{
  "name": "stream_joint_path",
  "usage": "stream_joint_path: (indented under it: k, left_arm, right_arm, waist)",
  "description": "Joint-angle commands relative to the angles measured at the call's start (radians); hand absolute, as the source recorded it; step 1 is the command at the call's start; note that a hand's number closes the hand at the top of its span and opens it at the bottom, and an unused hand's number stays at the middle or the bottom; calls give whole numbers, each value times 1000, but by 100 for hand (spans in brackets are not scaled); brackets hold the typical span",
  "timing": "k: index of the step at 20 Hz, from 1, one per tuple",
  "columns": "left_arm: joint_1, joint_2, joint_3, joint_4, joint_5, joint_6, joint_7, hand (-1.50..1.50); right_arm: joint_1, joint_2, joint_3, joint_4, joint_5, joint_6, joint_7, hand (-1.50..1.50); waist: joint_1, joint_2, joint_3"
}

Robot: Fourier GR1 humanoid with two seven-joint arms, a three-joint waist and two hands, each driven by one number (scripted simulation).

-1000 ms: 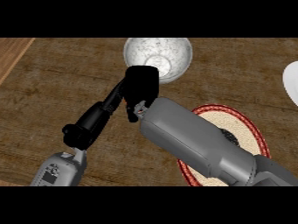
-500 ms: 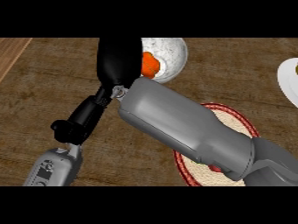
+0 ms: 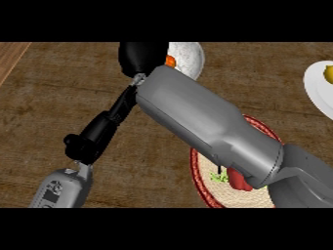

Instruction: Pick the squash from the placemat and place it in the bowl

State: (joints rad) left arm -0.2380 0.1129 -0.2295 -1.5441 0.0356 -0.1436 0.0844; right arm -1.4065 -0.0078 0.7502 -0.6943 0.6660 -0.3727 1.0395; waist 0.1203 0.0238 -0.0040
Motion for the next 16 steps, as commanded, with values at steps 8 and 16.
stream_joint_path:
  k: [8, 16]
  left_arm:
    - [19, -1, 3, -3, -14, 6, -2, 0]
    - [18, -6, 2, 15, -13, -6, -17, 0]
  right_arm:
    - [1, 7, 22, 293, 55, -168, -22, 150]
    - [78, 8, -210, 327, -231, -52, -221, -150]
  waist:
    - [-25, 4, 2]
    - [-28, 12, 3]
